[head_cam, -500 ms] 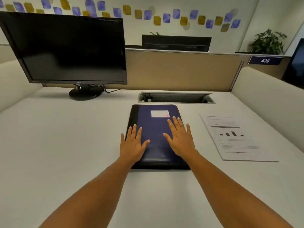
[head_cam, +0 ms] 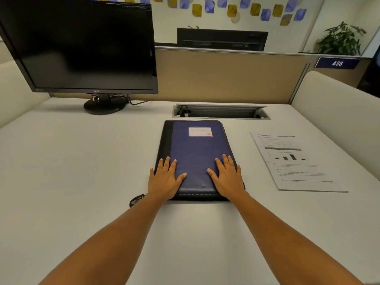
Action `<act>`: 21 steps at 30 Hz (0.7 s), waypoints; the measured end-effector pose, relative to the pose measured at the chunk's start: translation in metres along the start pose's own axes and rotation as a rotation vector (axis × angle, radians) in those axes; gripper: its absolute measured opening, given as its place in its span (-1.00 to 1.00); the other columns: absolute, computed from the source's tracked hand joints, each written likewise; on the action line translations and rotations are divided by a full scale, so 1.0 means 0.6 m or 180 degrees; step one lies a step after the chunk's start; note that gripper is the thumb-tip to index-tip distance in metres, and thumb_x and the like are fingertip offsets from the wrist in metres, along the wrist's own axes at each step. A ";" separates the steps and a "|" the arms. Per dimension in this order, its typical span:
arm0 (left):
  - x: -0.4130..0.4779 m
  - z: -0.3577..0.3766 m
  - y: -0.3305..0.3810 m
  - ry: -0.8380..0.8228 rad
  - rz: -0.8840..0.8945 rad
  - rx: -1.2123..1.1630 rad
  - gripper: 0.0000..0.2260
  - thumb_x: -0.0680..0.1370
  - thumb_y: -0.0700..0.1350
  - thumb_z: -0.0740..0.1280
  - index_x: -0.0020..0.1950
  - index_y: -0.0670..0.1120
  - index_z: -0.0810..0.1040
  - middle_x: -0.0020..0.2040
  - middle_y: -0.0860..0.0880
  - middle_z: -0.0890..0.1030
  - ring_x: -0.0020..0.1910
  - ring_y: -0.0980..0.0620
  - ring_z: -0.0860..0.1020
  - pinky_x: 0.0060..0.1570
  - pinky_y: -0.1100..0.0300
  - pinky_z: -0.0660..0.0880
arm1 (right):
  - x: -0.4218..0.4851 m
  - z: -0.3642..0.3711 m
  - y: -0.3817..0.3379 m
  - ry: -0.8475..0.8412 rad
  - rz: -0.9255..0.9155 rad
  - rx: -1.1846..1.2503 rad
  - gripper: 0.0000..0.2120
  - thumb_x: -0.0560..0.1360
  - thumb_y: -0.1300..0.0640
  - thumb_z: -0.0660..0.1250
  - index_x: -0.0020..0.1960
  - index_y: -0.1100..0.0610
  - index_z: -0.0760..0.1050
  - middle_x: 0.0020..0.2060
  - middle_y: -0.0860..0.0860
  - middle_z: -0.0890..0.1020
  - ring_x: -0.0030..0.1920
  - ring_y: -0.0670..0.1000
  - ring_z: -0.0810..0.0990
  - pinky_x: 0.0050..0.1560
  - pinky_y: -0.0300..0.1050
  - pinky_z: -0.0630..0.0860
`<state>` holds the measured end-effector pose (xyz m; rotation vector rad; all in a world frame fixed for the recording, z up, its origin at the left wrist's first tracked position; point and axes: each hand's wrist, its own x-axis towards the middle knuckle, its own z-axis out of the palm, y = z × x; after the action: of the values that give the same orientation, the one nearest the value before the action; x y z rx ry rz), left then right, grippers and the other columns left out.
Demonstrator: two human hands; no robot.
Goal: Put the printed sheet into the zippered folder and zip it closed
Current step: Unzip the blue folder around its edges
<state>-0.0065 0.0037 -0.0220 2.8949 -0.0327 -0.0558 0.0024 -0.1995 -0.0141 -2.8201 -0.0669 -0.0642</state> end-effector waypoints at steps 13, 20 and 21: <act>0.008 -0.002 -0.005 0.0030 -0.0051 -0.0018 -0.40 0.54 0.29 -0.03 0.51 0.05 -0.02 0.55 -0.01 -0.02 0.52 -0.07 -0.06 0.43 -0.18 -0.10 | 0.018 -0.060 0.014 0.0075 0.0834 0.1362 -0.58 0.46 0.08 0.35 0.28 0.18 0.41 0.28 0.18 0.46 0.27 0.19 0.43 0.29 0.02 0.37; 0.018 -0.024 -0.022 0.0101 -0.0286 -0.0087 -0.44 0.56 0.23 0.04 0.49 0.00 0.09 0.54 -0.06 0.04 0.52 -0.08 -0.04 0.41 -0.24 -0.10 | 0.015 -0.049 -0.009 -0.0033 0.1025 0.1897 -0.70 0.38 0.14 0.44 0.08 0.19 0.52 0.19 0.18 0.49 0.12 0.18 0.52 0.17 0.01 0.49; 0.019 -0.027 -0.021 0.0070 -0.0314 -0.0075 -0.44 0.56 0.22 0.05 0.49 -0.01 0.08 0.54 -0.07 0.02 0.52 -0.09 -0.05 0.41 -0.25 -0.11 | 0.014 -0.046 -0.015 -0.0078 0.1058 0.1983 -0.71 0.38 0.14 0.45 0.06 0.19 0.52 0.17 0.18 0.50 0.10 0.17 0.53 0.15 0.02 0.51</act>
<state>0.0056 0.0195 -0.0096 2.8714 0.1141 -0.0416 0.0092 -0.1993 0.0154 -2.1750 0.3207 0.0589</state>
